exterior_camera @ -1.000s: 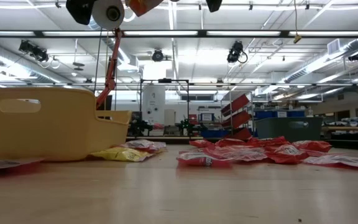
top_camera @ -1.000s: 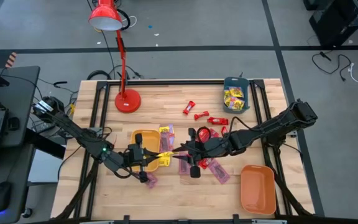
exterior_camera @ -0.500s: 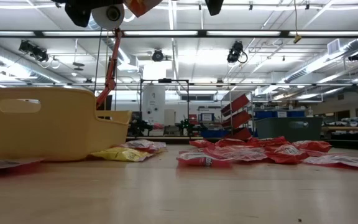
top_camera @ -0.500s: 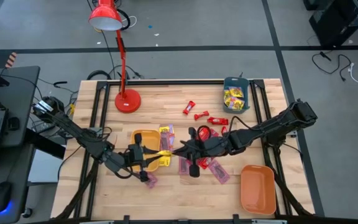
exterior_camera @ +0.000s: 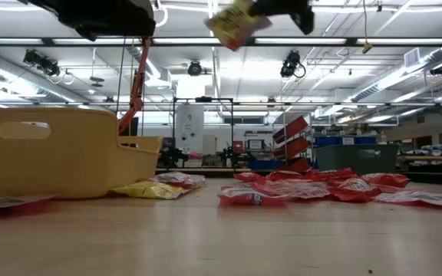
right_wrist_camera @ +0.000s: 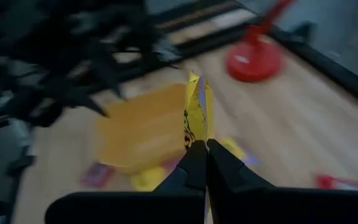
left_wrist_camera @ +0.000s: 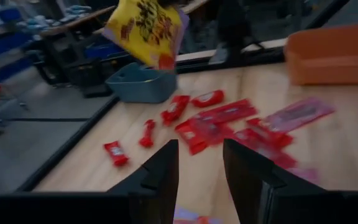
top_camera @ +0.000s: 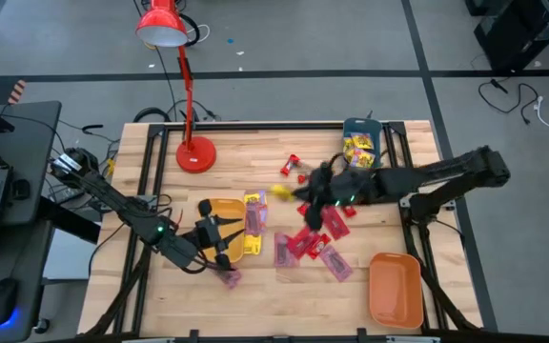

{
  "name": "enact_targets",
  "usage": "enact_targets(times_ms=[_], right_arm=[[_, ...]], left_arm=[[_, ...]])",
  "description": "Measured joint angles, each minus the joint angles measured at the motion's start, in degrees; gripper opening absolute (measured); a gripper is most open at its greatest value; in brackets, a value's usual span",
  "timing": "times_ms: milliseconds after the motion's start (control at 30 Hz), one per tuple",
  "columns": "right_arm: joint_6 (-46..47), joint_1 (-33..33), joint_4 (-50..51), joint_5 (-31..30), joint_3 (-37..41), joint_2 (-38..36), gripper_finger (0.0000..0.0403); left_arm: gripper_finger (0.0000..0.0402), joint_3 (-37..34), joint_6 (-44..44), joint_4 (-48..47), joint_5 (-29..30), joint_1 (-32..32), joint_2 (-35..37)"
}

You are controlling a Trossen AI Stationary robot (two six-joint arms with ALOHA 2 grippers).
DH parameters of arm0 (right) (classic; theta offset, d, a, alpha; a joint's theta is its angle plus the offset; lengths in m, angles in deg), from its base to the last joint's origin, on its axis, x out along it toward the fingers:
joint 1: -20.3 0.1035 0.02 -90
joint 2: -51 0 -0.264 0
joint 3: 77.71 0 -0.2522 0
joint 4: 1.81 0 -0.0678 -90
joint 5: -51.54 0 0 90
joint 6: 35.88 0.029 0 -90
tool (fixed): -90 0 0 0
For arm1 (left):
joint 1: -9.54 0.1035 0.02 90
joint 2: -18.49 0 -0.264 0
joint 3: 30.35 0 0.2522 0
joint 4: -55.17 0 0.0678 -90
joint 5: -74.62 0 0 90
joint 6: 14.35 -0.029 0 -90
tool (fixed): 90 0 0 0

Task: Sort candy
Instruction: Put the yellow candy pack into the blue bin

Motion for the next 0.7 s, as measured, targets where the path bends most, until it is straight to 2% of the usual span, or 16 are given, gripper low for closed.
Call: enact_targets(times_ms=[167,433,700], right_arm=[[0.92,-8.51,11.59,-0.04,-0.02,-6.97,0.0],[-4.24,-24.71,19.39,4.61,-0.02,-13.87,0.0],[-9.6,-41.2,21.88,14.18,-0.01,-14.71,0.0]], left_arm=[[0.0129,0.0,-1.88,-1.67,5.89,1.19,0.0],[0.0129,0.0,-8.73,-2.06,5.59,8.25,0.0],[0.0129,0.0,-16.9,-2.32,-9.99,19.19,0.0]])
